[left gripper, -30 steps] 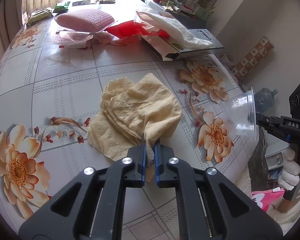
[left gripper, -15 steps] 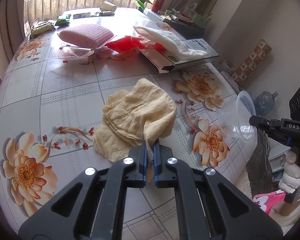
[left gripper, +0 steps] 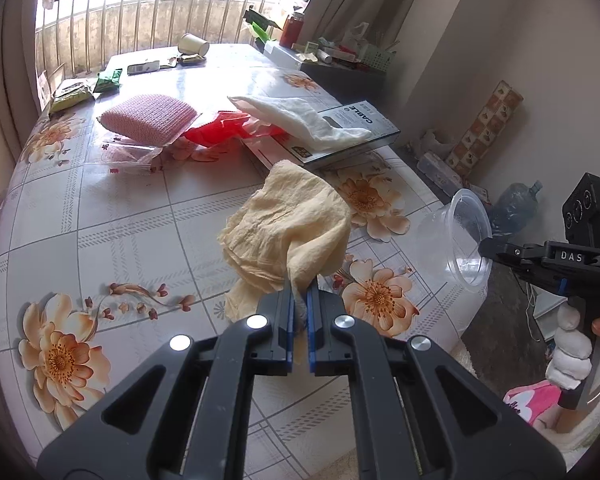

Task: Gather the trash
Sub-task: 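Lift the tan cloth and clear bowl and carry both over the wastebasket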

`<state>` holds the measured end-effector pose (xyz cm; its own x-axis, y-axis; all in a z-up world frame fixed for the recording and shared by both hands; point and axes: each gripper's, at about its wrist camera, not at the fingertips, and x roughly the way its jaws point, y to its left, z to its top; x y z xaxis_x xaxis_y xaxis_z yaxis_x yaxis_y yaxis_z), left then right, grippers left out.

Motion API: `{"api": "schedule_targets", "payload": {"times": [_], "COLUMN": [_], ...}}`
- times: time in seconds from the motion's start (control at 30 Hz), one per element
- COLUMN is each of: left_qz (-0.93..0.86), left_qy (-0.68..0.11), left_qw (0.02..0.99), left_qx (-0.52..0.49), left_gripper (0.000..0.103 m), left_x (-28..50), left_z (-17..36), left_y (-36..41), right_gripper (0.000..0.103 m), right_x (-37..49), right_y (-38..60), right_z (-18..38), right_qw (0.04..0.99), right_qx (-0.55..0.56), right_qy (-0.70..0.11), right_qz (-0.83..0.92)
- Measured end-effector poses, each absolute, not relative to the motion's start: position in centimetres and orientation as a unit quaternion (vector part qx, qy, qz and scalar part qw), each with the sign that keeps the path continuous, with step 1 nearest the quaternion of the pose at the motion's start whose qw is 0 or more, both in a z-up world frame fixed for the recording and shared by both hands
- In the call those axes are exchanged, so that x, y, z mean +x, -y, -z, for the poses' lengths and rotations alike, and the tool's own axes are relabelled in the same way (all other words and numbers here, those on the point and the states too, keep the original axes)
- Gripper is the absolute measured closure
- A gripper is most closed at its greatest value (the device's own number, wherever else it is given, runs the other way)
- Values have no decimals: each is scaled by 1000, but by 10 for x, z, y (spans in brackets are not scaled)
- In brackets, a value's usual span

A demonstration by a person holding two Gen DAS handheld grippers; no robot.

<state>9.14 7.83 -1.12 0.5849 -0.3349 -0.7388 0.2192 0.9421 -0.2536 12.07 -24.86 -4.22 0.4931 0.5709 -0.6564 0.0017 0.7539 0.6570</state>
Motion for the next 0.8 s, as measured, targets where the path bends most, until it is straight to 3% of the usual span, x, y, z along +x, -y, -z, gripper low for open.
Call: {"api": "schedule_targets", "payload": {"times": [0.8], "left_qz": [239], "left_qy": [-389], "left_qw": [889], "left_qx": [-36], "left_gripper": [100], "left_x": [100], "left_z": [-36], "left_y": [-5], "right_gripper": [97], "right_x": [95], "right_y": [297], "right_z": [40], "right_qw": [816], "right_qx": [356], "right_qy": [-427], "right_qz": [-156]}}
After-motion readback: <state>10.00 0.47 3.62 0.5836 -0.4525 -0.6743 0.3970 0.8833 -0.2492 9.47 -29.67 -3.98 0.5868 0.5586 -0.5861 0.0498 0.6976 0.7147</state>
